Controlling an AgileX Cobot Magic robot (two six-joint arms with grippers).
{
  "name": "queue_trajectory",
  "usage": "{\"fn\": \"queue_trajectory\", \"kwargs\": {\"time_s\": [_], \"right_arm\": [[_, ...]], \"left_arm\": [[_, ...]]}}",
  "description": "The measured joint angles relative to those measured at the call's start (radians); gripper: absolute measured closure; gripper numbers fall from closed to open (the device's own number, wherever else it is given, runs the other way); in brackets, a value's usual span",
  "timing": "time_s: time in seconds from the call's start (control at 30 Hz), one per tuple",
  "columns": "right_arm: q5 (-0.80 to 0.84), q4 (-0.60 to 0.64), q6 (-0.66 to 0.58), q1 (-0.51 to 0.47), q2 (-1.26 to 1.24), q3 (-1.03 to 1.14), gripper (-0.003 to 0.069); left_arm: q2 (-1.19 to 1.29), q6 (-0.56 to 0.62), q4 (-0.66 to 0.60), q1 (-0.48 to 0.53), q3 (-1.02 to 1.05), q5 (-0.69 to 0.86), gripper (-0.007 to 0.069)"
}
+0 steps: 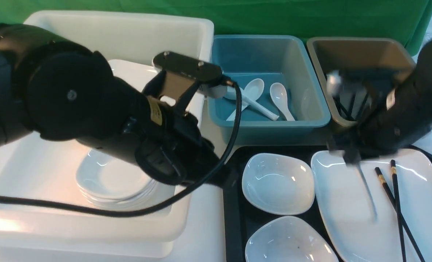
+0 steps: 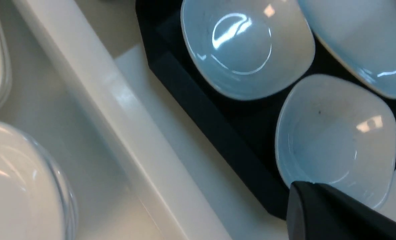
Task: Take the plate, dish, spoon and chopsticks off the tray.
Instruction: Use the right arm to grab a small plate from the dinner plate
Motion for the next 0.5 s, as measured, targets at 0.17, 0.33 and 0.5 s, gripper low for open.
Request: {"fn": "queue_trajectory", "kwargs": {"time_s": [0.17, 0.33, 0.5], "right_arm": [[-0.197, 0.0, 0.0, 0.0, 0.041, -0.186, 0.0601], [-0.386, 0.0, 0.02, 0.0, 0.124, -0.321, 0.0601], [-0.488, 0.002, 0.025, 0.0, 0.242, -0.396, 0.0601]], "left_arm": [[0.001, -0.049, 0.121, 0.0, -0.091, -0.19, 0.0623], [0.001, -0.14, 0.302, 0.001, -0.134, -0.398, 0.0623], [0.015, -0.238, 0.371, 0.051, -0.135, -0.443, 0.0623]]}}
